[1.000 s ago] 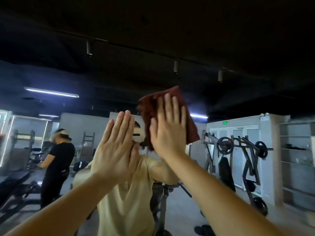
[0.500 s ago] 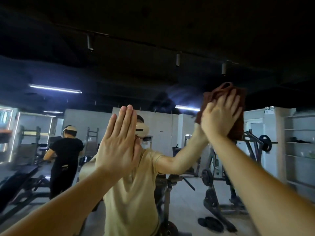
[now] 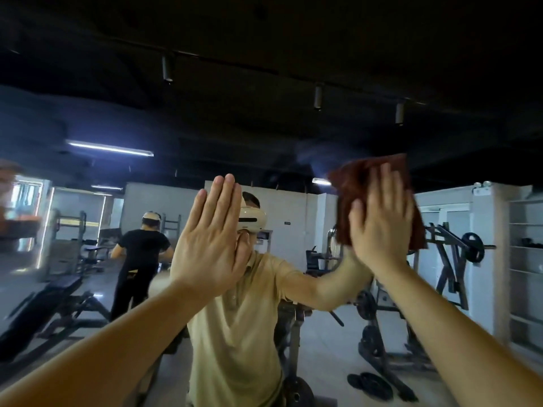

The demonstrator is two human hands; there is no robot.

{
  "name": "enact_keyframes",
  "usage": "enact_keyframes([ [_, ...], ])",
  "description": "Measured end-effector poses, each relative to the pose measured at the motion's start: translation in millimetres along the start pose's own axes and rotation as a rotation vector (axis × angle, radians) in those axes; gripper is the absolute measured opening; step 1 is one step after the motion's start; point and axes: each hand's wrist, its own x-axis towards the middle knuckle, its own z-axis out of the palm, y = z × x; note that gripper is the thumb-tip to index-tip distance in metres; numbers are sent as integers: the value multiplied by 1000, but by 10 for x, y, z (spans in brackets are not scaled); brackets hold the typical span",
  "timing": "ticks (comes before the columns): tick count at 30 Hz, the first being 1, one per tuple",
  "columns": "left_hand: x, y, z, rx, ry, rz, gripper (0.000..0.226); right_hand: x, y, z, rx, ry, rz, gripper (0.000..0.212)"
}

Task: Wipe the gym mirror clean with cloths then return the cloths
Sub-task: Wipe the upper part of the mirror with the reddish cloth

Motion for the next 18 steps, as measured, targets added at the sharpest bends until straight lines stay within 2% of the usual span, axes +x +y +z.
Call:
enact_keyframes([
  [2, -6, -7, 23, 8, 0, 3, 75, 242, -194, -33, 62, 43, 290, 66],
  [4, -9, -16, 38, 6, 3, 8, 73, 295, -599, -32, 90, 67, 351, 68],
  [7, -11, -41, 12, -43, 21, 30, 71, -75, -1209, 55, 128, 72, 77, 63],
  [9, -12, -62, -30, -105, 40, 33, 70, -494, -1423, 108, 146, 12, -154, 62],
  [11, -31, -62, -61, -146, 43, 24, 71, -903, -1349, 105, 136, -94, -408, 64],
  [13, -38, -48, -75, -118, 18, 12, 73, -1099, -963, 100, 82, -165, -675, 64],
  [14, -38, -40, -73, -86, -1, 4, 75, -1083, -698, 88, 53, -174, -748, 63],
  [15, -37, -31, -69, -49, -19, -4, 78, -1002, -417, 73, 28, -172, -742, 63],
  [16, -32, -21, -59, -10, -32, -13, 81, -863, -144, 57, 5, -151, -656, 62],
  [18, -20, -3, -30, 54, -44, -25, 85, -454, 301, 32, -17, -77, -300, 62],
])
